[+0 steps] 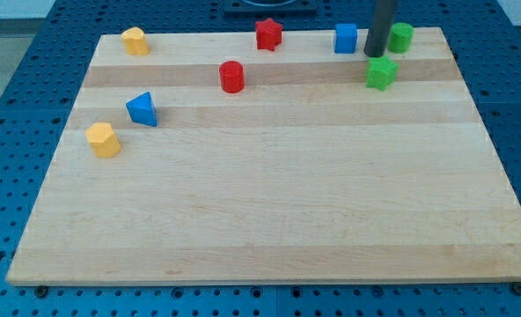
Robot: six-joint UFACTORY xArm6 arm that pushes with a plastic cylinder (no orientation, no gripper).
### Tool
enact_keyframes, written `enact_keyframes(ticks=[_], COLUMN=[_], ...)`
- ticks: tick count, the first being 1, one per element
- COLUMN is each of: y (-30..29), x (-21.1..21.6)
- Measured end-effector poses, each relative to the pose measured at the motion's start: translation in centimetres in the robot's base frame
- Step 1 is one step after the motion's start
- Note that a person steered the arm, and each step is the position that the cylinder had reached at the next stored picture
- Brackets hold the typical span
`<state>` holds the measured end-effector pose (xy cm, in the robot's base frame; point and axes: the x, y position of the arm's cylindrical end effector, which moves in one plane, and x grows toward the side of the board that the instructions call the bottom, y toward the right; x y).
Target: Slide the blue cube a bit down and left
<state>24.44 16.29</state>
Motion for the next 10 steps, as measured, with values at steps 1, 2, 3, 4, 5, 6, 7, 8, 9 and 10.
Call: enact_keyframes(ticks=[1, 2, 3, 4, 5, 6, 7, 8, 9, 10], y=[-1.2, -1.2, -1.6, -3.8, -3.9, -3.9, -3.9, -4.5, -8.0, -8.4], x=[-2.1, -4.2, -5.2, -3.7, 0.8, 1.8, -1.0, -3.9, -2.6, 1.9])
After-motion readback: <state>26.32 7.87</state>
